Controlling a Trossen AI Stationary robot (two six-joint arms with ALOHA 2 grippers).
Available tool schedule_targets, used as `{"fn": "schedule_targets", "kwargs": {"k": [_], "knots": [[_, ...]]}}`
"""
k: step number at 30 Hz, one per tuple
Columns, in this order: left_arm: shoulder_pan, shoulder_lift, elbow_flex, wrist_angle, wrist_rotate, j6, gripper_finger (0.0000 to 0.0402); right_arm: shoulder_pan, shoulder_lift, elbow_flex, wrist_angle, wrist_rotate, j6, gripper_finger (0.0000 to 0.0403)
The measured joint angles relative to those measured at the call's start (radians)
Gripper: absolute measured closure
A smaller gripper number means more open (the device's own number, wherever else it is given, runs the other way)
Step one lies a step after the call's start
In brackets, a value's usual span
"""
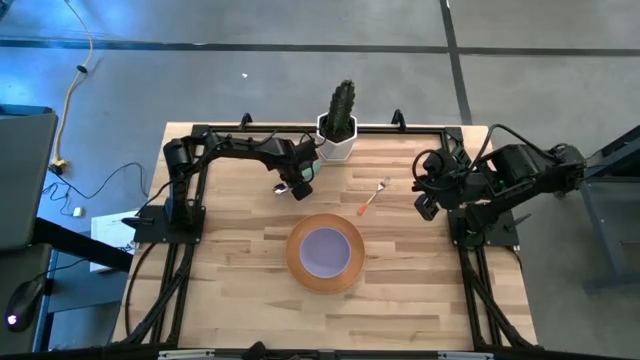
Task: Set table place
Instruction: Put the green spoon into the purple bowl
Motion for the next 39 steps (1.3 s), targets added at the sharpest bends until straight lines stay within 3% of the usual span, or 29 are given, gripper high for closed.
{"fn": "schedule_targets", "kwargs": {"k": [9, 16, 19, 26, 32, 37, 39], "knots": [[-0.077, -0.065, 0.078, -0.189, -0.052, 0.029, 0.0384, 0.000, 0.001, 0.000, 0.017, 0.000, -0.048, 0.0397], [-0.172, -0.107, 0.159, -0.284, -0.077, -0.002, 0.0384, 0.000, 0.001, -0.001, 0.088, 0.050, -0.104, 0.0402], [-0.231, -0.135, 0.205, -0.330, -0.115, -0.023, 0.0384, -0.001, -0.010, -0.069, 0.182, 0.036, -0.131, 0.0403], [-0.374, -0.208, 0.366, -0.468, -0.165, -0.093, 0.0384, -0.032, -0.097, -0.437, 0.610, -0.062, -0.171, 0.0403], [-0.495, -0.233, 0.560, -0.493, -0.283, -0.133, 0.0384, -0.096, -0.202, -0.761, 1.163, -0.134, -0.231, 0.0403], [-0.540, -0.231, 0.643, -0.503, -0.383, -0.133, 0.0384, -0.133, -0.193, -0.939, 1.601, -0.131, -0.304, 0.0403], [-0.537, -0.227, 0.644, -0.512, -0.389, -0.139, 0.0384, -0.138, -0.172, -0.966, 1.688, -0.132, -0.324, 0.0403]]}}
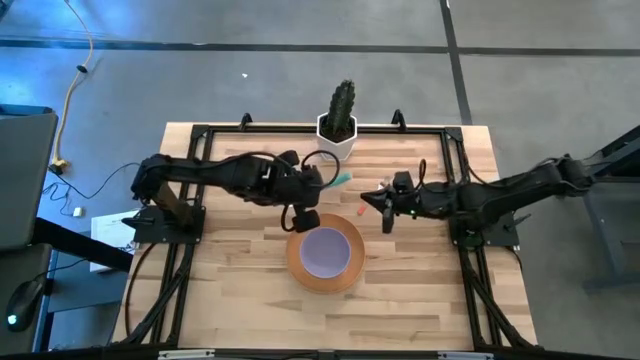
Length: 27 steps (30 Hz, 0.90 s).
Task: Set table place
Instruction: Put the green spoon into the purple bowl
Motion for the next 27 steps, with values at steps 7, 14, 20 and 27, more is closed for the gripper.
{"fn": "schedule_targets", "kwargs": {"k": [7, 14, 20, 27], "knots": [[-0.001, 0.009, -0.014, -0.078, 0.037, -0.002, 0.0384, -0.052, -0.002, 0.196, -0.342, -0.203, -0.031, 0.0403], [-0.048, 0.009, -0.072, -0.101, 0.091, 0.051, 0.0384, -0.177, 0.067, 0.696, -1.014, -0.399, -0.142, 0.0399], [-0.118, 0.018, -0.081, -0.098, 0.110, 0.110, 0.0384, -0.309, 0.218, 0.986, -1.239, -0.648, -0.236, 0.0360], [-0.174, 0.017, -0.081, -0.094, 0.110, 0.116, 0.0384, -0.443, 0.412, 1.043, -1.248, -1.076, -0.324, 0.0305]]}}
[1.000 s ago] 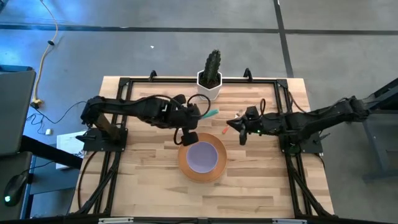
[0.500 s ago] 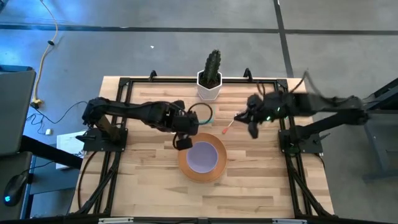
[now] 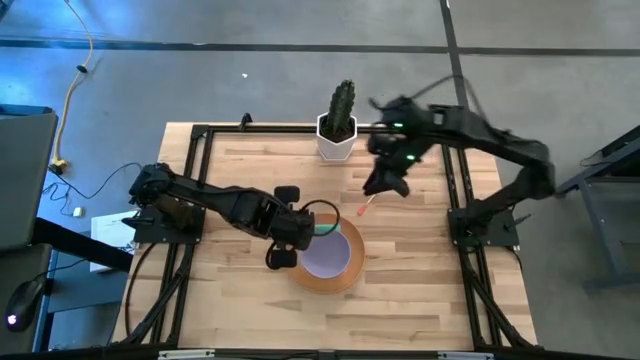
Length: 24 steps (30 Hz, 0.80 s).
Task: Set table place
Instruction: Put the green spoon into the purple bowl
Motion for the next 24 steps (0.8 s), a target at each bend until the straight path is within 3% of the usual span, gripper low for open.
{"fn": "schedule_targets", "kwargs": {"k": [10, 17, 24], "knots": [[-0.019, 0.000, 0.000, 0.005, -0.010, 0.000, 0.0384, -0.103, 0.318, 0.000, 0.082, -0.509, -0.066, 0.0295], [-0.018, 0.000, 0.000, 0.004, -0.011, 0.007, 0.0384, -0.128, 0.451, 0.000, 0.089, -0.556, -0.112, 0.0295], [-0.015, 0.000, 0.000, 0.024, -0.012, 0.048, 0.0384, -0.095, 0.488, 0.000, 0.149, -0.623, -0.111, 0.0295]]}}
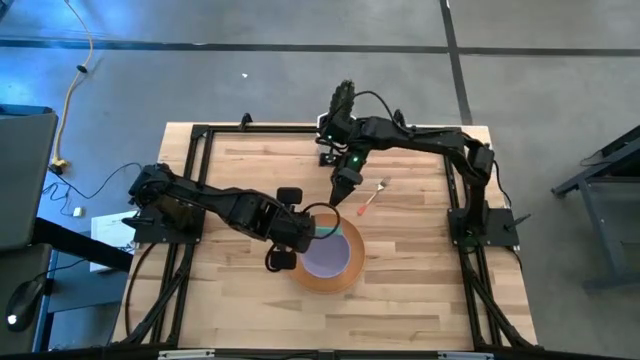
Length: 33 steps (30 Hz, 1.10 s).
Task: Set table place
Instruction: Put the green spoon into the purple bowl
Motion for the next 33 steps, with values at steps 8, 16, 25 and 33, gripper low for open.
{"fn": "schedule_targets", "kwargs": {"k": [8, 16, 25, 33], "knots": [[0.000, 0.017, 0.002, 0.014, -0.007, 0.004, 0.0384, 0.057, -0.004, 0.049, 0.038, -0.034, 0.046, 0.0295], [0.000, 0.018, 0.001, -0.001, -0.007, -0.018, 0.0384, 0.072, -0.005, 0.094, -0.050, 0.074, 0.004, 0.0295], [0.000, 0.018, 0.001, 0.005, -0.008, 0.000, 0.0384, 0.093, -0.004, 0.094, -0.132, 0.228, -0.067, 0.0294], [0.000, 0.018, 0.001, 0.005, -0.019, 0.000, 0.0384, 0.107, -0.004, 0.094, -0.143, 0.183, -0.058, 0.0294]]}}
